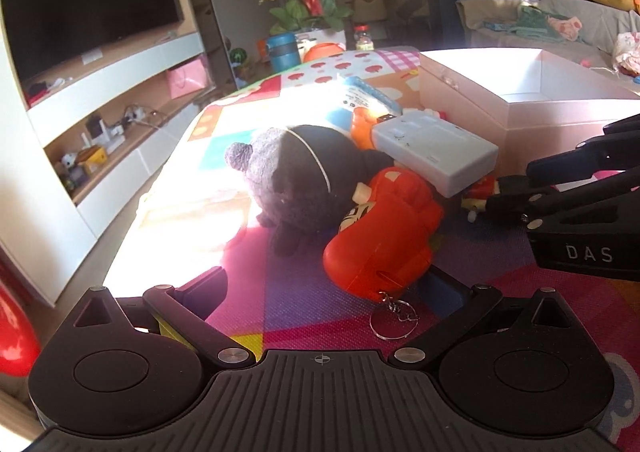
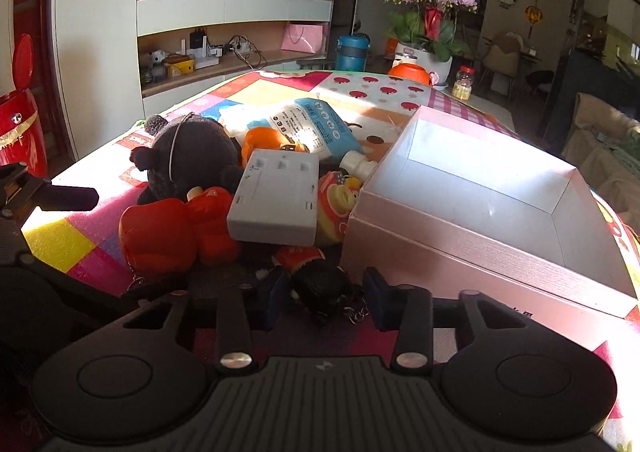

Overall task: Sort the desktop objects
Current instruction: 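Reach the right tool to the small keychain doll and close on it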

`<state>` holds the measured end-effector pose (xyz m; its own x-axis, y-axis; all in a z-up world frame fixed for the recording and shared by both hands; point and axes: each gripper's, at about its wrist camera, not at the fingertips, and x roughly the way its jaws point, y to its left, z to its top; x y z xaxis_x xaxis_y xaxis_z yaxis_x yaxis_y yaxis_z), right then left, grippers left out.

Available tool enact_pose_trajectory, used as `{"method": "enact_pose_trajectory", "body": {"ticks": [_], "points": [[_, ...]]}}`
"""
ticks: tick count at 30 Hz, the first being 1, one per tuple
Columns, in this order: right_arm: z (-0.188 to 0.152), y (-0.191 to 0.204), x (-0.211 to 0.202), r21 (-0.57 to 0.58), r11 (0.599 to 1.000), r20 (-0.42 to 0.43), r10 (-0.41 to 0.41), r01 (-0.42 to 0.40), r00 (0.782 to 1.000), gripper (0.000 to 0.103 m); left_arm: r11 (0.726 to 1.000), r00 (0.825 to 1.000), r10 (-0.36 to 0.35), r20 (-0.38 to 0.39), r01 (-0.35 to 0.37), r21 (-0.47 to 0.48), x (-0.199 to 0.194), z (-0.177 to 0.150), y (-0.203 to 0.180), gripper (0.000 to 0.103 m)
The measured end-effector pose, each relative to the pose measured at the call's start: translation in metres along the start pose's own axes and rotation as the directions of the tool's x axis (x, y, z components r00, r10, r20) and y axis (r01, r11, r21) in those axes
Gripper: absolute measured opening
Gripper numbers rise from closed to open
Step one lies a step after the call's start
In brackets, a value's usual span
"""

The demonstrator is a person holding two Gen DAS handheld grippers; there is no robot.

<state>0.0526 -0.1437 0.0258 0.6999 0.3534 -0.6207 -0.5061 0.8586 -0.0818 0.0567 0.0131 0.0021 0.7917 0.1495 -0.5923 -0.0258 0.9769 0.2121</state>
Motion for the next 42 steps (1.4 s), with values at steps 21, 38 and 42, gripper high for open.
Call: {"method": "enact_pose_trajectory", "body": {"ticks": [21,38,42], "points": [[-0.066,-0.017,-0.075,0.135,0.990,0.031,-0.040,0.035,0.999,0.093,0.992,0.983,-0.127,0.132,0.126,0.015,-0.026,0.008,0.004,0.103],[-0.068,-0.029,-0.069,0.223,0.975,0.017,-0.026,0.022,1.000,0.098,0.931,0.964,-0.071,0.255,-0.027,0.363,-0.012,0.030,-0.067,0.025],[-0.066,-0.033,-0.062,0.238,0.971,-0.025,-0.011,0.017,1.000,0.103,0.969,0.969,-0.087,0.232,0.029,0.244,-0.027,0.027,-0.038,0.023]]}}
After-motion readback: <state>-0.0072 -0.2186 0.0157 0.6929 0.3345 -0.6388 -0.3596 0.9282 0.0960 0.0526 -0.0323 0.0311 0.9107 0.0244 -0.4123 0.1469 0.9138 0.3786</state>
